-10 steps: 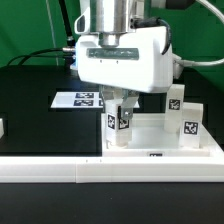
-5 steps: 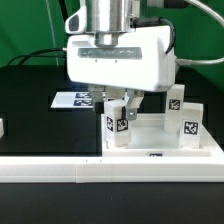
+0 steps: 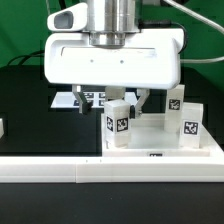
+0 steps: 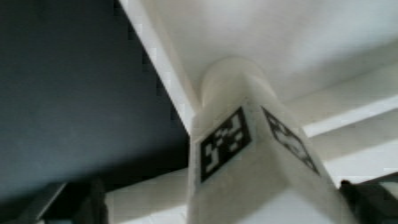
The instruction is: Assemble square table
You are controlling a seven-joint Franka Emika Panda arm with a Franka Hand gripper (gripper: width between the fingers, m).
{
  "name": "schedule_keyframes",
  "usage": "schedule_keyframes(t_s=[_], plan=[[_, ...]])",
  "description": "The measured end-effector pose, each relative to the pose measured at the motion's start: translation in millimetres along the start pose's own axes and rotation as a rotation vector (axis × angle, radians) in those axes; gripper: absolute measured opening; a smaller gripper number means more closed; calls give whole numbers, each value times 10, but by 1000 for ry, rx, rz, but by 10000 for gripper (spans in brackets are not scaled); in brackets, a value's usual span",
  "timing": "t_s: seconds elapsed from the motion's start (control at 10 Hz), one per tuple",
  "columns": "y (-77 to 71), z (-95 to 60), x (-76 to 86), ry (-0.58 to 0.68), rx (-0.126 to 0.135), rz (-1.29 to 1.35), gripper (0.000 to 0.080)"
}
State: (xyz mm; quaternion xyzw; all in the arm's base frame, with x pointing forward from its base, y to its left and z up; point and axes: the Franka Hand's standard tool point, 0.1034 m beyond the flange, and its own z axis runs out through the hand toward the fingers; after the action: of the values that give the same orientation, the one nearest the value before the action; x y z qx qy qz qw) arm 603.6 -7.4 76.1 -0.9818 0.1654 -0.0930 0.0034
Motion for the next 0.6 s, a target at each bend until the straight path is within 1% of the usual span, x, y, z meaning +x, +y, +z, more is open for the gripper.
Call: schedule_keyframes(t_s=[0.1,0.2,0.5,0.6], plan=[[0,0,0,0,0,-26,649],[-3,4,-8,-1,-6,-158,649],[-45,4,-37,-23,0,-364,649],[-31,3,-30,-28,1,-459,649]])
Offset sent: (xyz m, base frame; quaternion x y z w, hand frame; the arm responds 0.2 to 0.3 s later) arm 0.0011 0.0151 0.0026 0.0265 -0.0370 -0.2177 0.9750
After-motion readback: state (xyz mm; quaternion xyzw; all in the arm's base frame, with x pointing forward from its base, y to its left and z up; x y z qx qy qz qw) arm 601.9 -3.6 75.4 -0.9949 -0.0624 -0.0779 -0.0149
